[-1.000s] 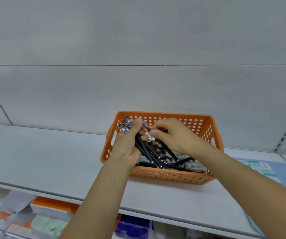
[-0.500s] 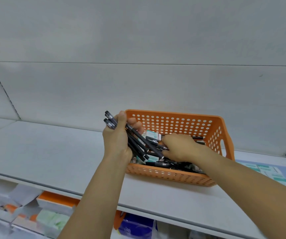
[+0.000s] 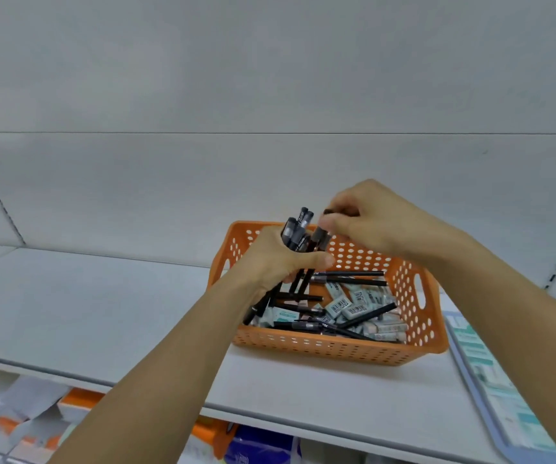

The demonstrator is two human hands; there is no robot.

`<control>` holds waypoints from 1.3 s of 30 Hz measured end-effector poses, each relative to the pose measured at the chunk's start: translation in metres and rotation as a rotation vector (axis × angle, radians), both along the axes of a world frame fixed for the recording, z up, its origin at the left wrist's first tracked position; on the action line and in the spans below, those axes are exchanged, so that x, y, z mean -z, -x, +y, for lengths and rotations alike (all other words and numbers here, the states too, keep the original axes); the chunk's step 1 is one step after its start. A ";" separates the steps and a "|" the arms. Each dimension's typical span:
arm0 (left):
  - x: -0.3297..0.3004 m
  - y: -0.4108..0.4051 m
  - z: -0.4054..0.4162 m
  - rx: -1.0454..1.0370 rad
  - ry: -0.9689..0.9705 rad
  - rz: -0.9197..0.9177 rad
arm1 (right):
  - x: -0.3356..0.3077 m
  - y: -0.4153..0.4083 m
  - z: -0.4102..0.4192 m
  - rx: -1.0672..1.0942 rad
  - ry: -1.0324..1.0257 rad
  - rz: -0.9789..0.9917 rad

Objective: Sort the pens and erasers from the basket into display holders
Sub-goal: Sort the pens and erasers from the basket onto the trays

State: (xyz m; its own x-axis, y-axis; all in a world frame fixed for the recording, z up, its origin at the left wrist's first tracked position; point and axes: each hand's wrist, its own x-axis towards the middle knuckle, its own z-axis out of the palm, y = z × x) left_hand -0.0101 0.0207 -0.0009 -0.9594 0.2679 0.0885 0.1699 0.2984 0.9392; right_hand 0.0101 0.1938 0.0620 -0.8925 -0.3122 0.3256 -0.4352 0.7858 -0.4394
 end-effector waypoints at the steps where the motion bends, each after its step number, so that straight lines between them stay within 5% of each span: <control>1: -0.001 0.000 0.001 -0.003 -0.022 0.001 | 0.001 0.000 0.000 0.004 0.101 0.018; 5: -0.010 -0.003 0.008 -0.094 -0.464 -0.091 | 0.029 -0.006 -0.003 0.135 0.709 -0.073; 10: -0.020 -0.005 0.023 -0.131 -1.081 -0.206 | 0.083 -0.022 -0.027 0.022 1.500 -0.630; 13: -0.021 -0.015 0.036 -0.078 -1.191 -0.173 | 0.089 -0.028 -0.041 -0.025 1.986 -0.665; 16: -0.016 -0.027 0.043 -0.007 -1.155 -0.111 | 0.078 -0.030 -0.045 -0.108 2.208 -0.667; 24: -0.005 -0.034 0.033 -0.146 -0.990 -0.075 | 0.079 -0.036 -0.049 -0.161 1.979 -0.597; 28: -0.003 -0.035 0.024 -0.219 -0.596 0.031 | 0.081 -0.052 -0.058 -0.069 1.318 -0.431; 31: -0.003 -0.033 0.014 -0.004 -0.577 -0.113 | 0.077 -0.062 -0.043 -0.132 0.892 -0.367; 33: -0.001 -0.037 0.016 0.217 -0.553 -0.191 | 0.075 -0.066 -0.031 -0.143 0.801 -0.390; 35: -0.002 -0.044 0.024 0.381 -0.662 -0.258 | 0.074 -0.073 -0.020 -0.192 0.851 -0.463; 39: -0.015 -0.053 0.046 0.513 -1.174 -0.337 | 0.073 -0.091 0.010 -0.418 1.003 -0.774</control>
State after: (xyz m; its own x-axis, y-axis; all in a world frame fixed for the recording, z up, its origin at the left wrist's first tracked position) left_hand 0.0426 0.0671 0.0142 -0.7934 0.5327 0.2946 -0.2718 -0.7430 0.6116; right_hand 0.1013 0.2037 -0.0108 -0.8470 -0.5308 0.0298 0.0601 -0.1513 -0.9867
